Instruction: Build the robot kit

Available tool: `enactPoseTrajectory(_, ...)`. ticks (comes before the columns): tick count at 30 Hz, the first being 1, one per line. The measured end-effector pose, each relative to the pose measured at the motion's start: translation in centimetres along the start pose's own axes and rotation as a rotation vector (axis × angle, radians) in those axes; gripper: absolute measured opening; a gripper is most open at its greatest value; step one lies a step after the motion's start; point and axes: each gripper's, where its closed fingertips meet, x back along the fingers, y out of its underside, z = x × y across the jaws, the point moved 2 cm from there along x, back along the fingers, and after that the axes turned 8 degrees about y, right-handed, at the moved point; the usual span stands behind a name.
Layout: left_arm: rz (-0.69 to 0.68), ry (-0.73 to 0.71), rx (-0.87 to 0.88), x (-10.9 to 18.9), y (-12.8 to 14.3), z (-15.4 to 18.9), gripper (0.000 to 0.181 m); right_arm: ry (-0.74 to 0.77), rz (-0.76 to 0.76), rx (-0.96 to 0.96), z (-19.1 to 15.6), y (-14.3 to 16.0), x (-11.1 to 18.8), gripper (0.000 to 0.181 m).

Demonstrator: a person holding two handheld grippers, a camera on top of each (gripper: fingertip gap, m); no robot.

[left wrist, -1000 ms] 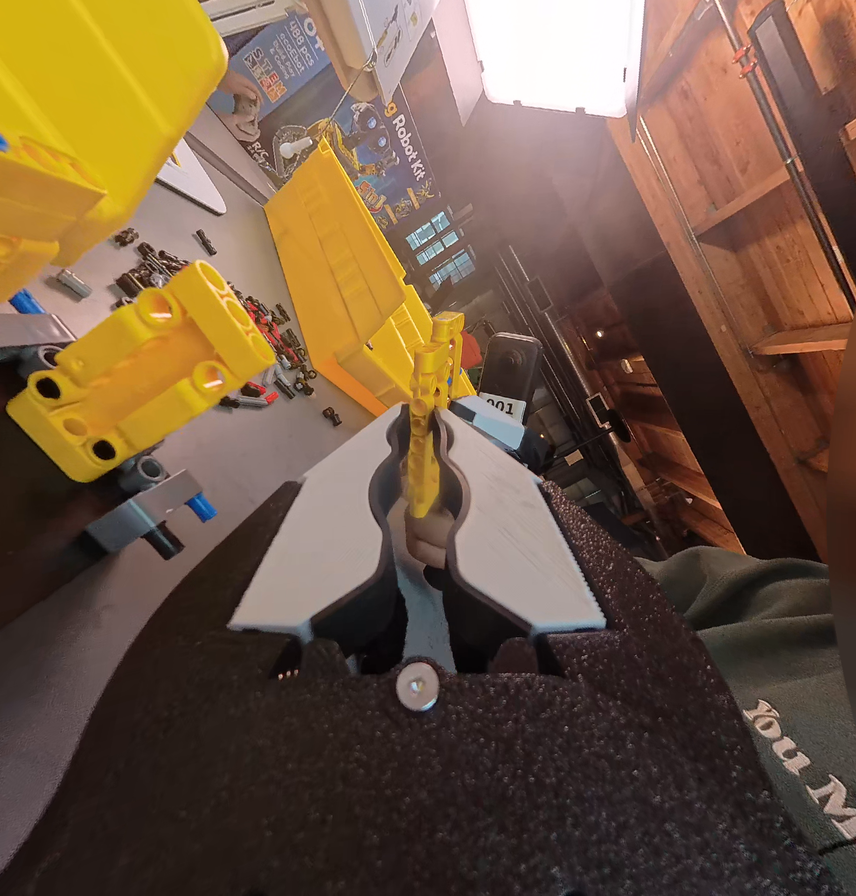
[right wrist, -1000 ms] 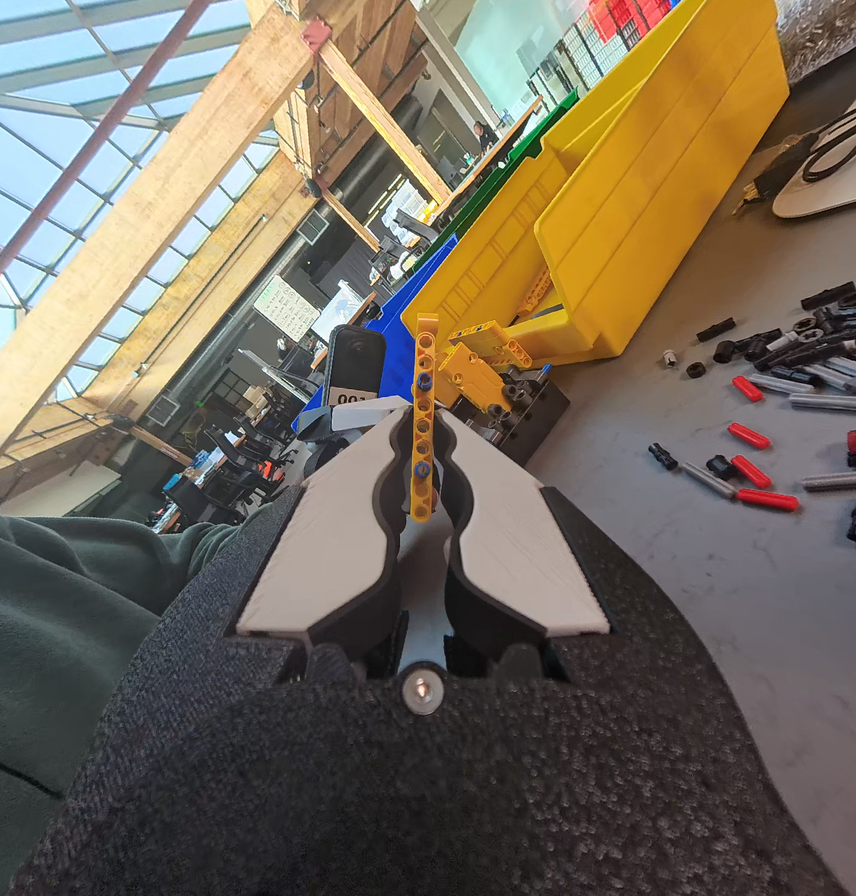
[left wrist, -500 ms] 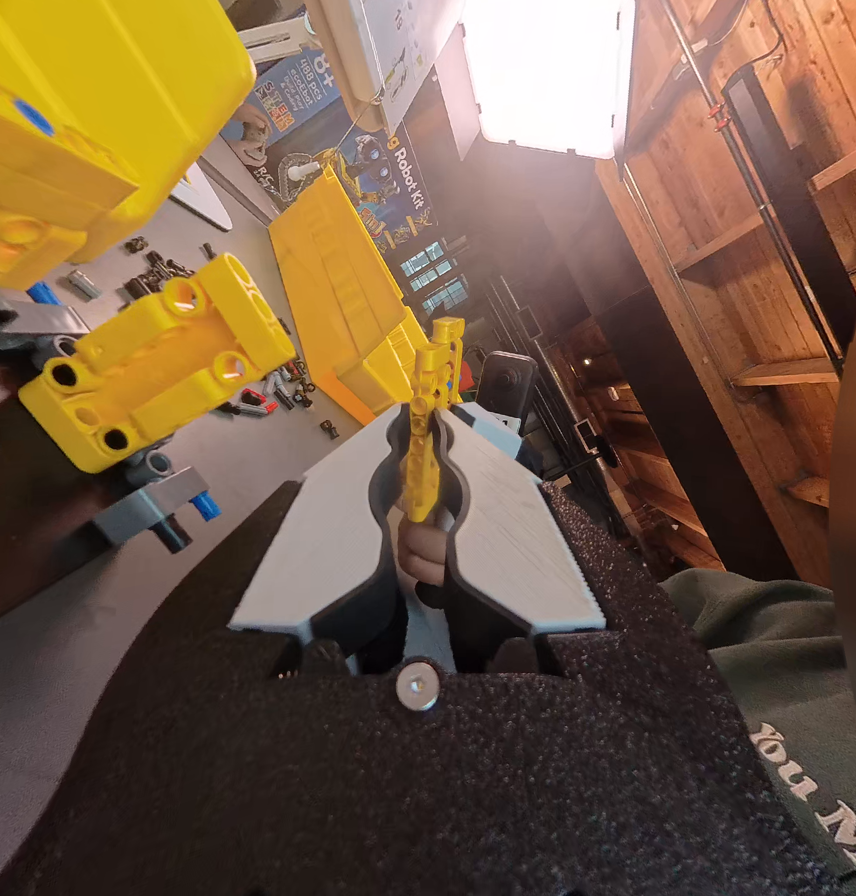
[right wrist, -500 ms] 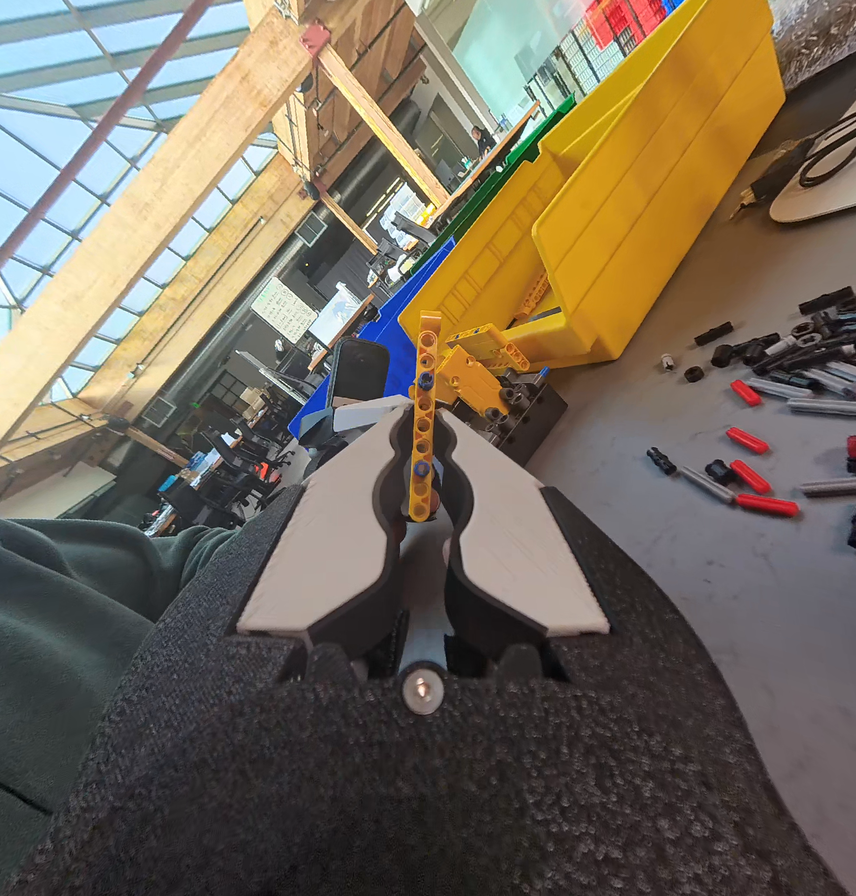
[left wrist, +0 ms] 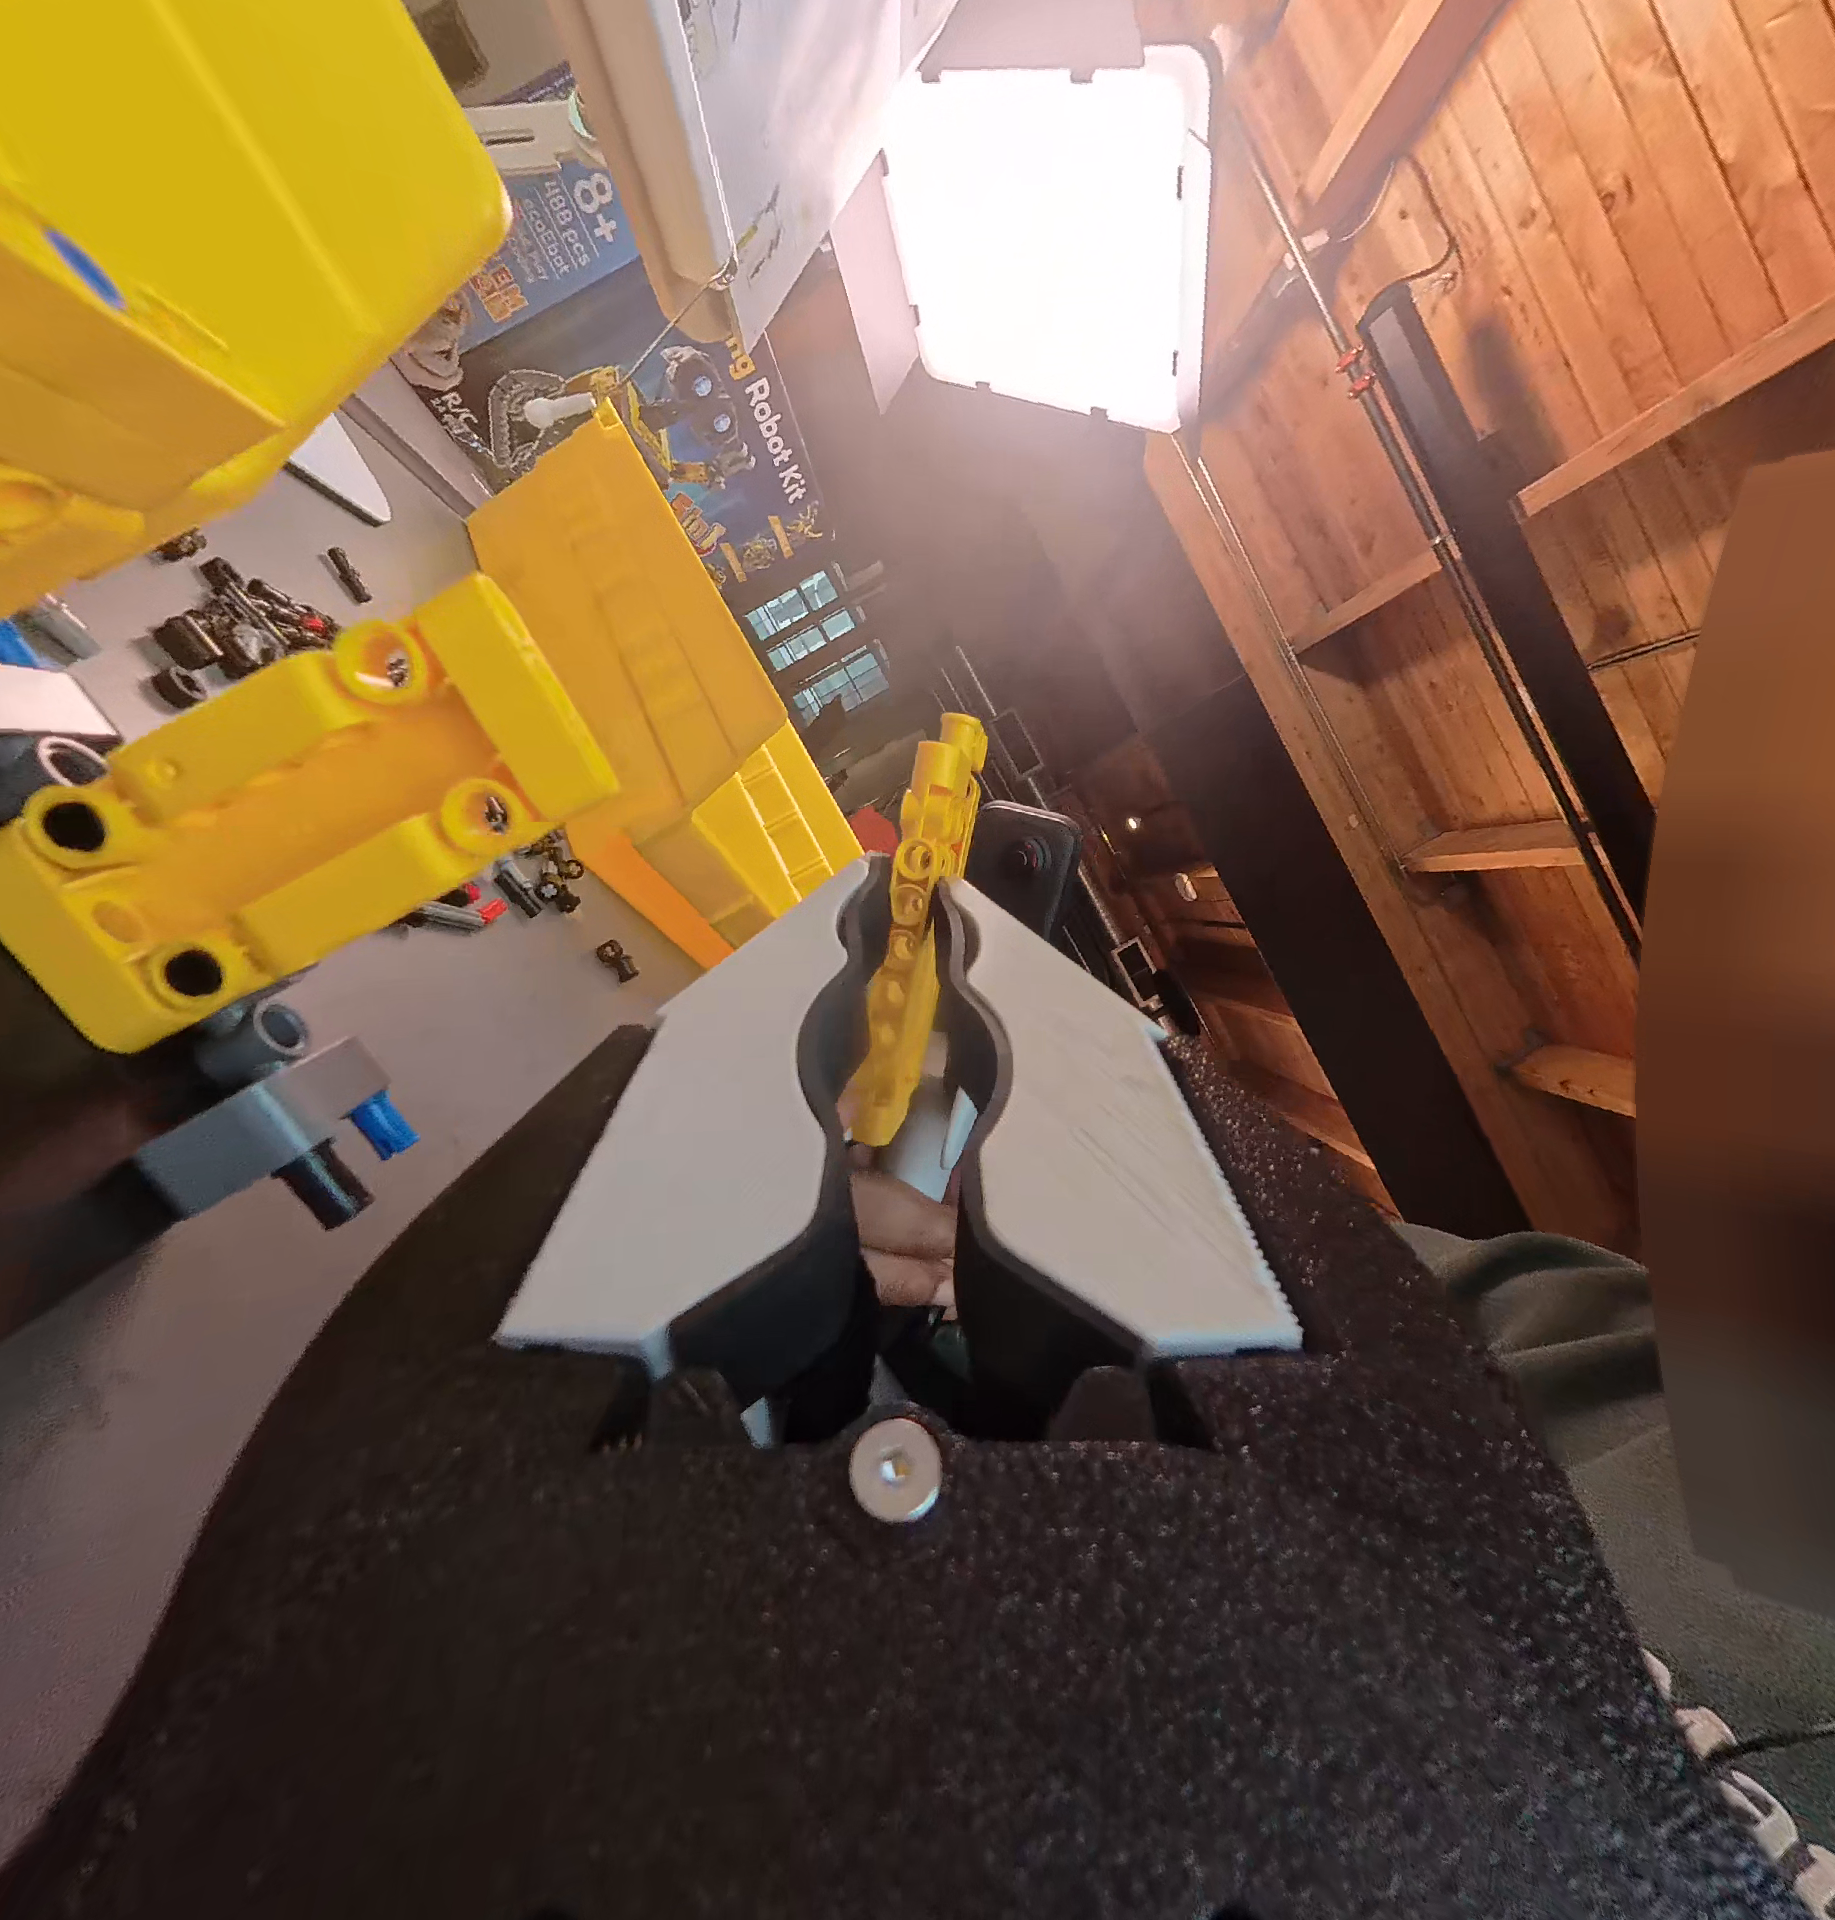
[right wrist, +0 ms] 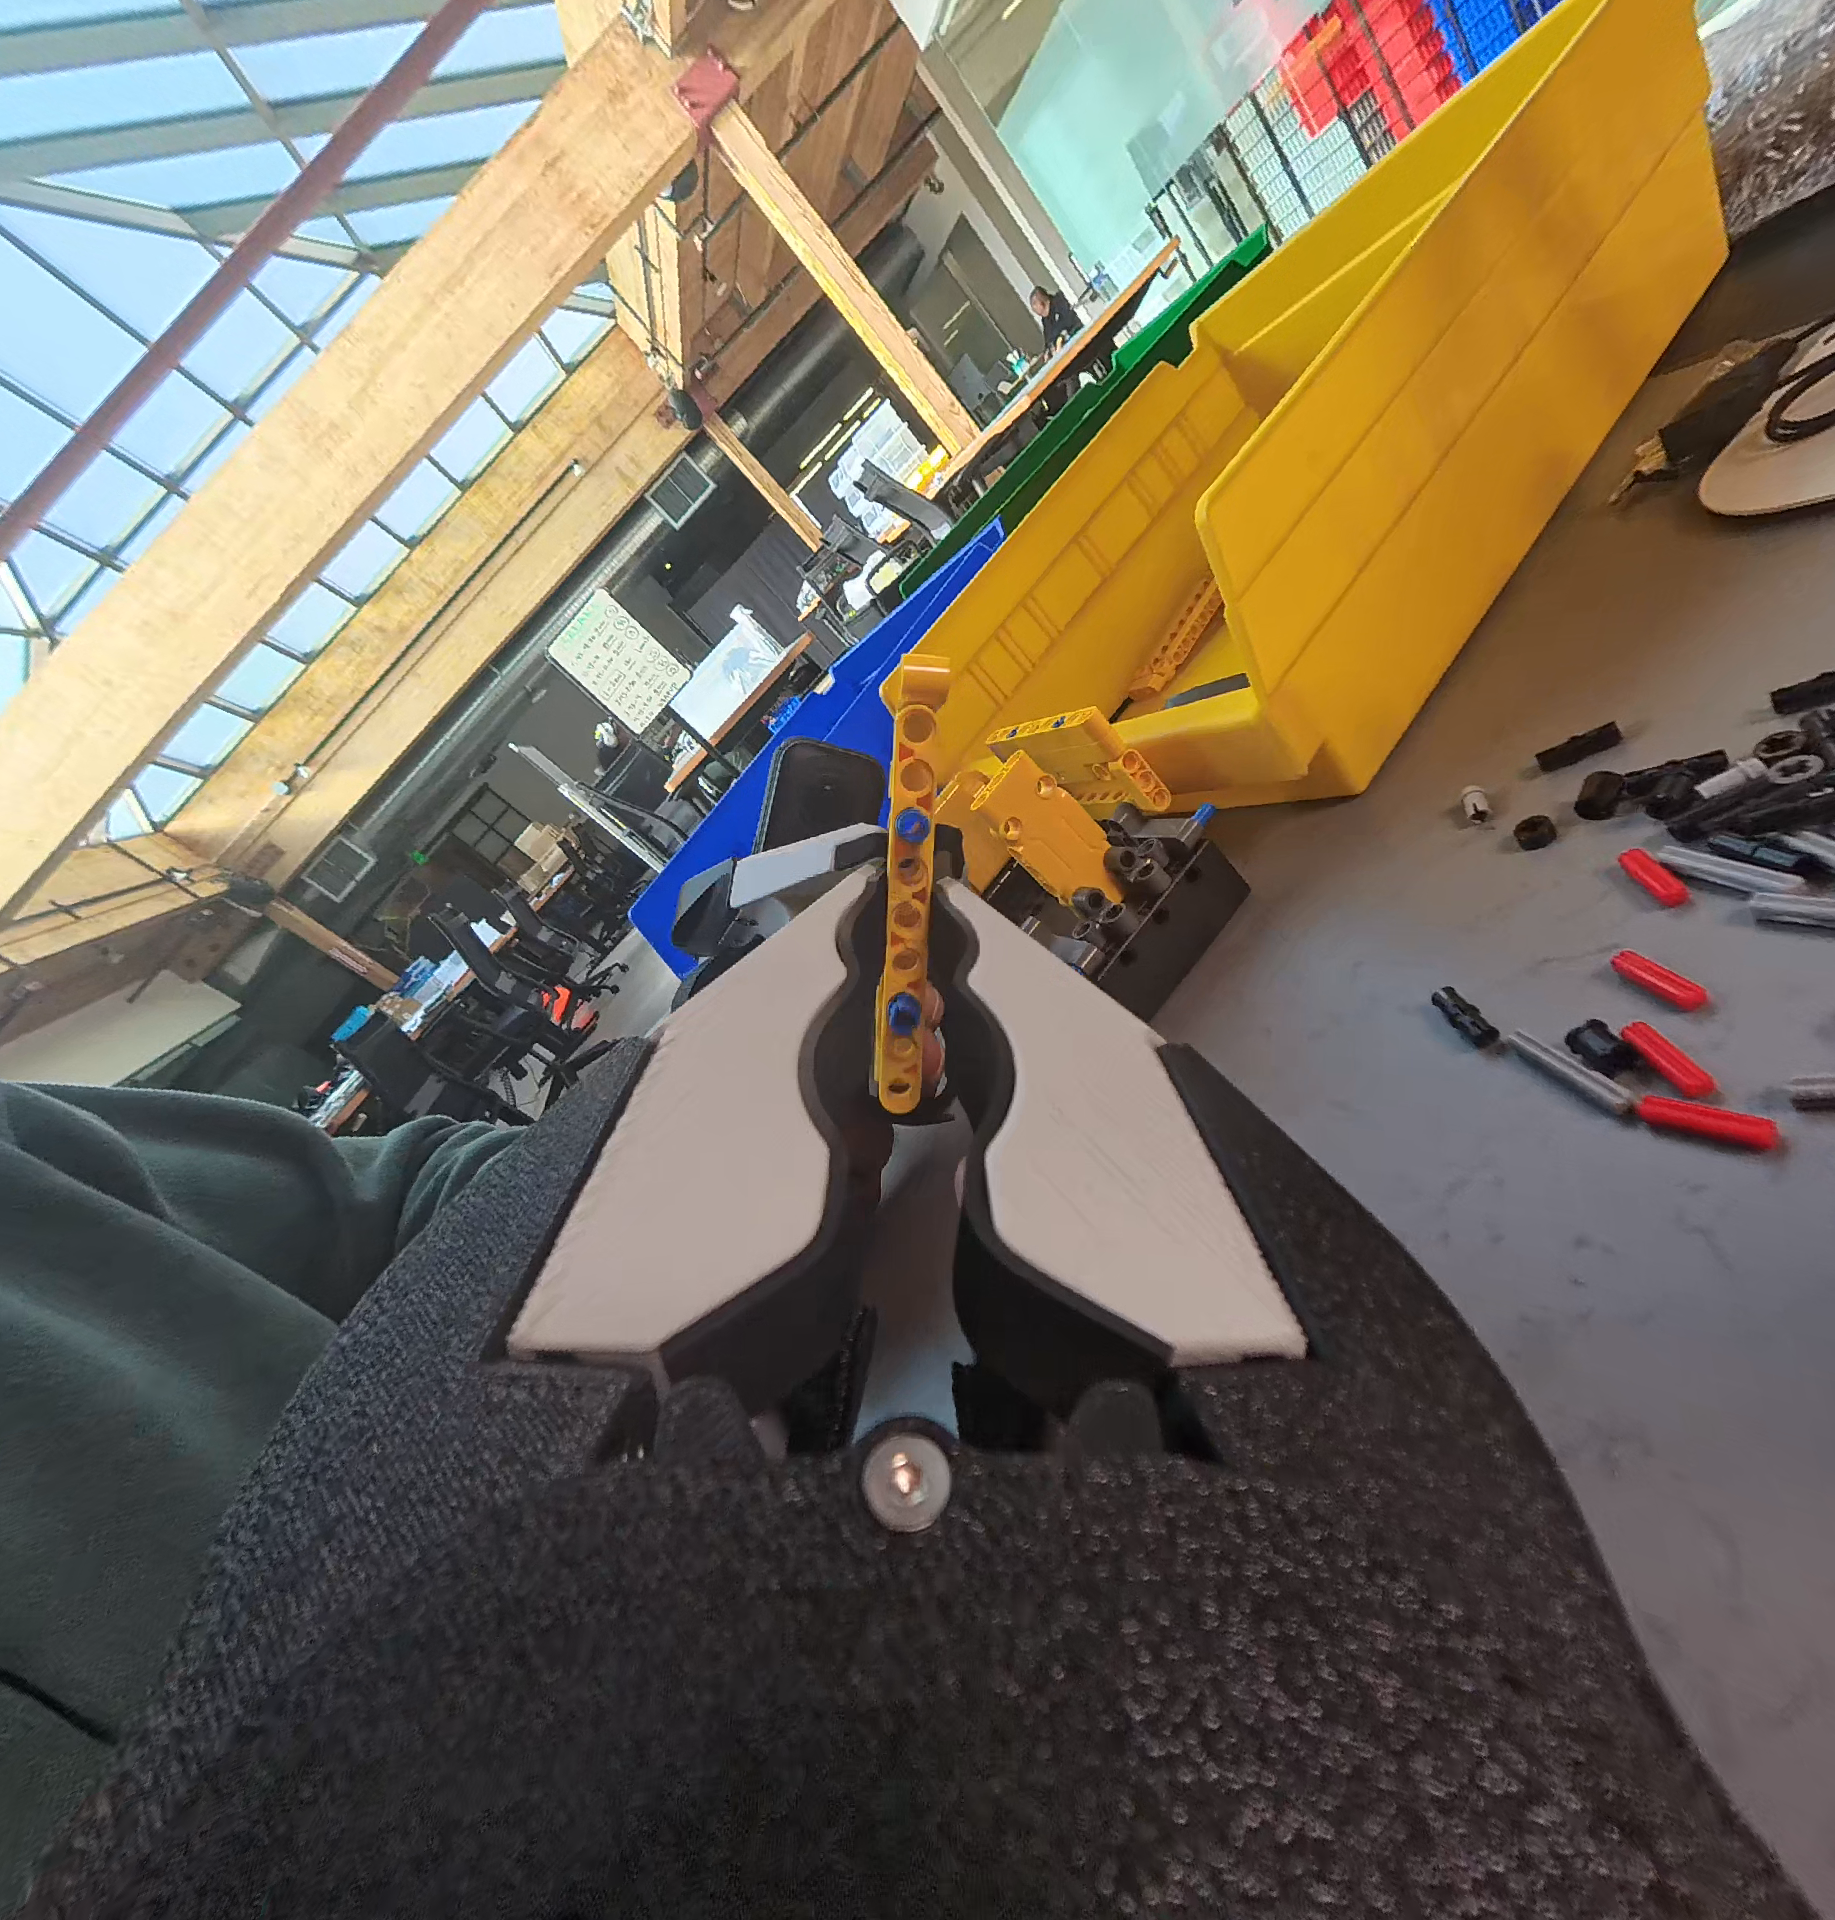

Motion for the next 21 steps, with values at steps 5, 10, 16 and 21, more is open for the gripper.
enactPoseTrajectory(5,-0.032,-0.01,-0.058,-0.1,0.2,0.3,0.006,-0.049,-0.037,-0.054,-0.4,0.6,0.2,0.005)
enactPoseTrajectory(10,-0.019,0.013,-0.055,-0.1,0.0,0.7,0.005,-0.067,-0.015,-0.068,-0.5,-0.1,0.1,0.006)
enactPoseTrajectory(16,-0.025,0.024,-0.075,-0.2,0.0,1.0,0.005,-0.068,-0.036,-0.042,-0.7,0.2,0.2,0.006)
enactPoseTrajectory(21,-0.135,0.037,-0.11,-0.1,0.7,1.2,0.007,-0.11,-0.072,-0.032,-1.2,0.7,0.7,0.006)
